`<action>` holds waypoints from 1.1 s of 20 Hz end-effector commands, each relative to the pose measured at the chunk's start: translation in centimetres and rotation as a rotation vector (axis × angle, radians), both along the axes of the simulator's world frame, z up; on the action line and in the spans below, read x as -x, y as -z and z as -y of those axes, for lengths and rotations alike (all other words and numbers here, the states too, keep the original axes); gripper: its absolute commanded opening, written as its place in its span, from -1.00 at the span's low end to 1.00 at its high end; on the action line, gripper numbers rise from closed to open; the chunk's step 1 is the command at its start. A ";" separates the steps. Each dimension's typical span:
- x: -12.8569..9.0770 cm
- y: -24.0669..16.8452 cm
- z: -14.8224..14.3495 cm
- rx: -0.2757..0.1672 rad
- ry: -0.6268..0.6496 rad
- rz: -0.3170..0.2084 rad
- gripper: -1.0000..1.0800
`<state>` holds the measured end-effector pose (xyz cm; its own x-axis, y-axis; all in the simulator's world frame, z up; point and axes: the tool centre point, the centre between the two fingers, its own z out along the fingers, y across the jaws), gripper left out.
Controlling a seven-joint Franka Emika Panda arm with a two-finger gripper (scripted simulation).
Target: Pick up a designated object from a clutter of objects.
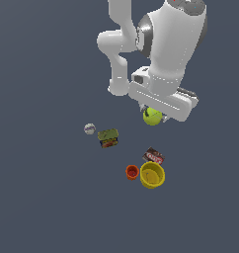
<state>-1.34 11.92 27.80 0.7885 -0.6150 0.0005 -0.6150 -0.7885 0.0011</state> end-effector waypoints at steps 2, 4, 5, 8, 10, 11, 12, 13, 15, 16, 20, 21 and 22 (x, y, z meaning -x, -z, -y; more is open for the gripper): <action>-1.4 -2.3 -1.3 0.000 0.000 0.001 -1.00; -2.2 -3.4 -1.9 -0.001 0.001 0.000 -1.00; -2.6 -4.0 -2.2 -0.001 0.001 0.000 -1.00; -3.7 -5.5 -3.1 -0.001 0.001 0.000 -1.00; -4.3 -6.4 -3.6 -0.001 0.001 0.000 -1.00; -4.6 -6.8 -3.9 -0.001 0.001 0.000 -1.00; -4.8 -7.1 -4.1 -0.001 0.001 0.000 -1.00; -5.1 -7.4 -4.2 -0.001 0.001 0.000 -1.00; -5.5 -8.0 -4.6 -0.001 0.001 0.000 -1.00; -5.6 -8.2 -4.7 -0.001 0.001 0.000 -1.00; -6.2 -8.9 -5.1 -0.001 0.001 0.000 -1.00; -6.3 -9.1 -5.2 -0.001 0.001 0.000 -1.00; -6.3 -9.1 -5.2 -0.001 0.001 0.000 -1.00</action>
<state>4.81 17.04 36.65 0.7882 -0.6154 -0.0006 -0.6154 -0.7882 0.0013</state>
